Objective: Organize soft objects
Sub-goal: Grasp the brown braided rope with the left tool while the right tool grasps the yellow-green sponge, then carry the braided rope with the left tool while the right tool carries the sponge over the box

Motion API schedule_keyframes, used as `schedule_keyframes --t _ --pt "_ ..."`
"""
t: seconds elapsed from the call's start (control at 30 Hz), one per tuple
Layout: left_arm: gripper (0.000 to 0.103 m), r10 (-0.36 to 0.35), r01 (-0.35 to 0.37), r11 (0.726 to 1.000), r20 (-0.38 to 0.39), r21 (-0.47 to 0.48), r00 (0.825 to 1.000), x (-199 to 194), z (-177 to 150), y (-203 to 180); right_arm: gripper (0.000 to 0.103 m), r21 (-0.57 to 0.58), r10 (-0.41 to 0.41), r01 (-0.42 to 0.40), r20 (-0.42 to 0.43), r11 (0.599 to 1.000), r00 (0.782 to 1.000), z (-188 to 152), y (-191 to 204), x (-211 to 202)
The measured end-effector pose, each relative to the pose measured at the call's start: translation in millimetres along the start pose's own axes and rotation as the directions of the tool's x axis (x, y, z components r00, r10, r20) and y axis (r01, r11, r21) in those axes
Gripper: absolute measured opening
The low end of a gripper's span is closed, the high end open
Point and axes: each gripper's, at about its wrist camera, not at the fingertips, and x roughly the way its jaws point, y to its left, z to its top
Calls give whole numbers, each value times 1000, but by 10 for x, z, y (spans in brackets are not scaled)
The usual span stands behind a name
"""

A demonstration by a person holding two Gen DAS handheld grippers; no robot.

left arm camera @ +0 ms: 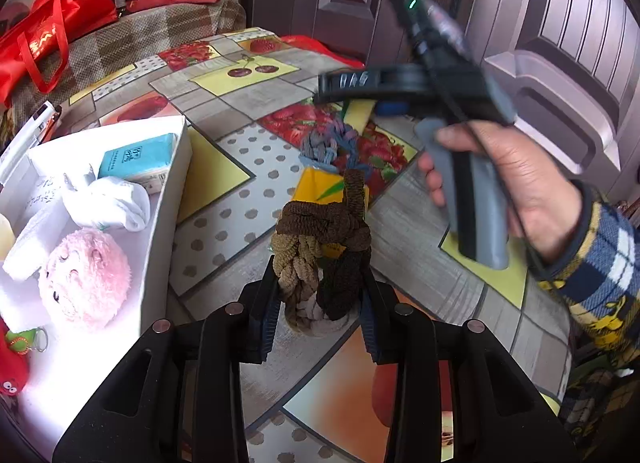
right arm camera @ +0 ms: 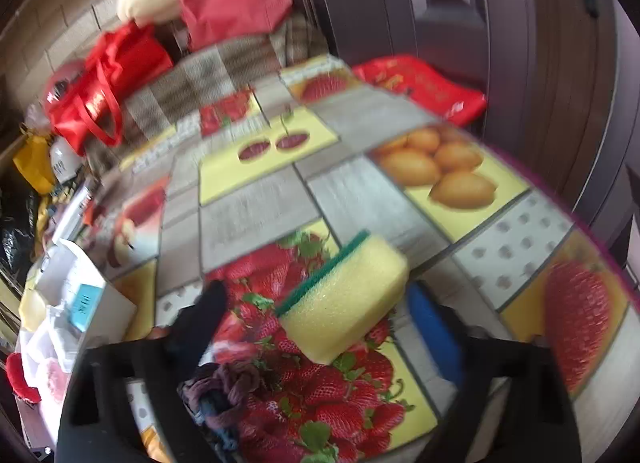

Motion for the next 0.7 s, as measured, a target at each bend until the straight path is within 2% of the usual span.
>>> schedule_keyframes --t 0.03,0.13,0.5,0.7 --pt "33 -1 1 1000 7 -6 1000 -17 3 13 53 -8 -5 4 -13 1000 1000 -17 -8 39" --pt "34 0 0 1000 26 -23 1000 -61 16 43 28 -26 20 -20 3 999 1000 -50 -56 -3" --pt "34 25 -24 999 40 -23 999 -80 20 34 27 71 137 -140 46 988 989 -245 -336 -320" --pt "34 28 -27 999 46 -31 999 -90 23 48 27 108 183 -195 106 975 977 -376 -376 -502"
